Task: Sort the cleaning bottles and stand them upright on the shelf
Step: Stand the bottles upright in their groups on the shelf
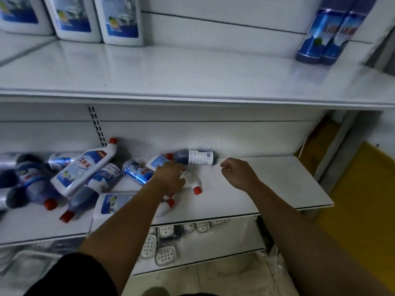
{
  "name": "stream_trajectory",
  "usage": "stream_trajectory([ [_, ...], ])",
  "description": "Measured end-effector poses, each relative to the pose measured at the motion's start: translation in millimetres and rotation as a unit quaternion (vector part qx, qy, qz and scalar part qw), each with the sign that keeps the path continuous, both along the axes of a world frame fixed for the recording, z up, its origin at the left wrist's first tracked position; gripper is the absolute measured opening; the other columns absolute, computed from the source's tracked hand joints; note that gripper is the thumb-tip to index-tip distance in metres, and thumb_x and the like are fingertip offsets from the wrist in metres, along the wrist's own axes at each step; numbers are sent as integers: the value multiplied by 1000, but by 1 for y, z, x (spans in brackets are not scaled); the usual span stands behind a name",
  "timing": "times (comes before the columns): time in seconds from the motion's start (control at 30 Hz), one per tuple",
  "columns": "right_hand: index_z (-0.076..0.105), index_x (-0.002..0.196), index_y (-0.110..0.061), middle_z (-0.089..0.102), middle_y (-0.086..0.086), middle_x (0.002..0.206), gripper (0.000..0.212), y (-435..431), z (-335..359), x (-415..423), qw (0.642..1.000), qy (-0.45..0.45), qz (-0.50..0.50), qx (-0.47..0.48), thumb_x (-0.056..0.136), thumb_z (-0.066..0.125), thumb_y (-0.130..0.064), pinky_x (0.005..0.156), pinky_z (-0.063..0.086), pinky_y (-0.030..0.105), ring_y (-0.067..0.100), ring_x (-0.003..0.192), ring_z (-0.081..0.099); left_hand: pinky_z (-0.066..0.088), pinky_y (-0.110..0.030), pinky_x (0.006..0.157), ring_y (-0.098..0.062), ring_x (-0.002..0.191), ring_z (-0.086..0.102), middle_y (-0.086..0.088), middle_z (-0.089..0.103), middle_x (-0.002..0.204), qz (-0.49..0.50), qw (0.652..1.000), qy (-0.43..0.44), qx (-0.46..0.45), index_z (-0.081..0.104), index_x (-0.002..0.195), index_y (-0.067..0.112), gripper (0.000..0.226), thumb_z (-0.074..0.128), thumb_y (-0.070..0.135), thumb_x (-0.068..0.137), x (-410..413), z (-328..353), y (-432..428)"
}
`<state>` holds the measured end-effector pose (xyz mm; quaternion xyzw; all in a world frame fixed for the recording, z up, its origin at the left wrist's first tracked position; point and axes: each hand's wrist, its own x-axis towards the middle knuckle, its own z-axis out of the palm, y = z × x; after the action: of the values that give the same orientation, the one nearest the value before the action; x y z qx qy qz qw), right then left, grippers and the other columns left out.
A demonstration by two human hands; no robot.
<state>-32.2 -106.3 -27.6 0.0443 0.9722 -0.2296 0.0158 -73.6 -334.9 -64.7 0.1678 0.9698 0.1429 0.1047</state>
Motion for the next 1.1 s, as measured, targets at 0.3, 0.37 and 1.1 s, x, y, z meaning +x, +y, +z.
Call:
stream_trajectory([
  [0.3, 57, 129, -17, 61, 9, 122, 45, 12, -55, -88, 991, -3, 129, 28, 84, 61, -20, 83, 46, 28, 31, 110, 60, 37, -45, 111, -27, 131, 45, -3, 47, 143, -24, 985, 0, -172, 45, 143, 26, 65, 71, 30, 84, -34, -28, 24],
  [0.37, 51, 138, -21, 55, 9, 131, 54, 4, -70, -110, 986, 4, 156, 51, 85, 61, -21, 95, 47, 35, 30, 116, 56, 32, -47, 113, -28, 138, 37, -3, 40, 149, -55, 974, 2, -220, 41, 146, 29, 72, 73, 31, 81, -45, -46, 25],
  [1.1, 49, 125, -15, 65, 8, 115, 45, 38, -114, -120, 979, -24, -14, -204, 87, 67, -30, 79, 51, 35, 29, 93, 64, 41, -28, 88, -18, 103, 58, 1, 63, 117, 148, 927, 45, 342, 55, 134, 22, 49, 70, 20, 87, -67, -25, 40],
])
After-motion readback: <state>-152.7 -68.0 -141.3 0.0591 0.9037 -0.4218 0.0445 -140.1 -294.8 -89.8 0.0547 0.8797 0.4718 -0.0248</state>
